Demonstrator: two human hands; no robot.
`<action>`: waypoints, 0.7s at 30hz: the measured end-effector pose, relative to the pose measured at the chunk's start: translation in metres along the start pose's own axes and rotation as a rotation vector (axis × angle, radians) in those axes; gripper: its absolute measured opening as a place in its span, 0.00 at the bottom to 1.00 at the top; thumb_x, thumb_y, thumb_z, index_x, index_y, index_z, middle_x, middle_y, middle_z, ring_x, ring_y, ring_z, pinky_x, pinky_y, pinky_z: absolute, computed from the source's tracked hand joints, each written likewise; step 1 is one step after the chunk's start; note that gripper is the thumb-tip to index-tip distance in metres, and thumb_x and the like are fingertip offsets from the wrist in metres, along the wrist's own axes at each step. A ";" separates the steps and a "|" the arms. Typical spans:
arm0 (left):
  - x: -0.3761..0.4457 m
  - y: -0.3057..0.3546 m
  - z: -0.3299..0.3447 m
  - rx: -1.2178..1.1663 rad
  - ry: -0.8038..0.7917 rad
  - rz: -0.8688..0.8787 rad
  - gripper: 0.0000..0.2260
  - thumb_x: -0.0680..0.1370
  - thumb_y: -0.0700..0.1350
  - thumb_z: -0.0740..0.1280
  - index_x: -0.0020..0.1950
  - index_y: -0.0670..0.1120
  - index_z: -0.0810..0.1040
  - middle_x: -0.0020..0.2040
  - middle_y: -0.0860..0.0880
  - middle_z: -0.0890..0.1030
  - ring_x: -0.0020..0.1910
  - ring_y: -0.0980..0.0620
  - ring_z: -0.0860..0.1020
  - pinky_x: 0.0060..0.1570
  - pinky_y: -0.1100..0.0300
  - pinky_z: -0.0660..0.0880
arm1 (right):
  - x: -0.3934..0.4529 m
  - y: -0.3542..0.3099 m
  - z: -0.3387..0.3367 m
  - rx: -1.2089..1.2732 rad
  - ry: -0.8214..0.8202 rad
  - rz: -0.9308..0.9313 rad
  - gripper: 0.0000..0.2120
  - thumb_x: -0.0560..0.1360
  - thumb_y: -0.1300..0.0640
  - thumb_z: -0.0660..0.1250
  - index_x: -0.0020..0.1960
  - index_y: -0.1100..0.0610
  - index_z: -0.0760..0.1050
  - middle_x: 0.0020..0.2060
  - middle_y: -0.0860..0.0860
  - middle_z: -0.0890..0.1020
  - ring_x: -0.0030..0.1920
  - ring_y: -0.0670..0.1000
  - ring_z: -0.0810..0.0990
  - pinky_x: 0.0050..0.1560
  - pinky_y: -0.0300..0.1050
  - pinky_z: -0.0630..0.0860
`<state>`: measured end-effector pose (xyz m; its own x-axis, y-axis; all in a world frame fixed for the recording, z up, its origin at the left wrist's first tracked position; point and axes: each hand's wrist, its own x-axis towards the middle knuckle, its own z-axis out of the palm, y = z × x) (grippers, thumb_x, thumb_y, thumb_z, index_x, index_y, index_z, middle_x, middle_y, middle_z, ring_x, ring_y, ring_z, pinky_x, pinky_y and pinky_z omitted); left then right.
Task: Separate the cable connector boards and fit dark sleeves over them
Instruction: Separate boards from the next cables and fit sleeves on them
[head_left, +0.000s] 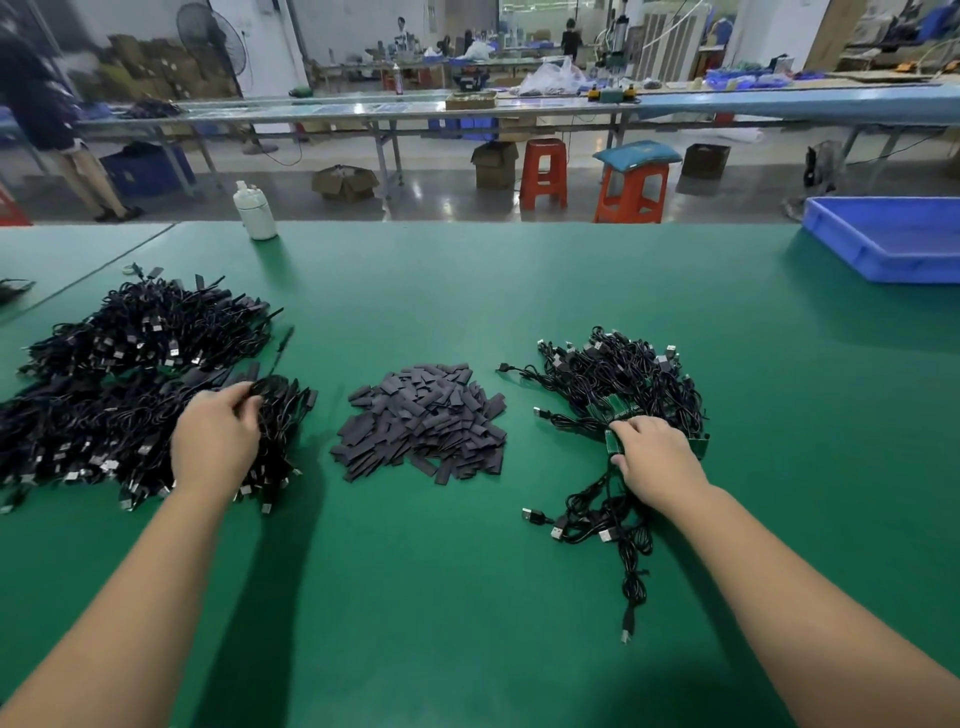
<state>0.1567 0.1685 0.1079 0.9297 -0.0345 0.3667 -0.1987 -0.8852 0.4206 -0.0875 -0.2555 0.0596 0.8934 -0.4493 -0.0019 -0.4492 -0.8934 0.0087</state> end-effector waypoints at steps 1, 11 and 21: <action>0.008 -0.010 0.002 0.076 -0.073 -0.062 0.15 0.82 0.48 0.62 0.65 0.43 0.78 0.58 0.38 0.78 0.46 0.38 0.78 0.44 0.47 0.79 | 0.000 -0.002 -0.001 -0.001 0.035 0.019 0.25 0.80 0.48 0.65 0.74 0.54 0.66 0.65 0.54 0.74 0.65 0.55 0.71 0.66 0.51 0.70; -0.005 -0.001 0.019 0.497 -0.120 0.012 0.20 0.76 0.43 0.65 0.69 0.42 0.72 0.63 0.36 0.72 0.58 0.37 0.68 0.54 0.46 0.70 | 0.000 -0.003 -0.028 0.258 0.128 0.118 0.11 0.81 0.46 0.63 0.58 0.47 0.80 0.53 0.49 0.77 0.54 0.51 0.76 0.64 0.53 0.62; -0.141 0.197 0.063 -0.528 -0.760 0.444 0.23 0.80 0.55 0.65 0.74 0.51 0.69 0.63 0.55 0.79 0.59 0.59 0.77 0.64 0.61 0.71 | -0.015 -0.028 -0.074 0.524 0.090 -0.027 0.08 0.76 0.47 0.70 0.52 0.47 0.85 0.46 0.44 0.85 0.46 0.47 0.80 0.49 0.43 0.75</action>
<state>0.0062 -0.0302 0.0872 0.6531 -0.7566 0.0330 -0.5133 -0.4102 0.7538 -0.0880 -0.2230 0.1338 0.8915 -0.4439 0.0906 -0.3480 -0.7989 -0.4906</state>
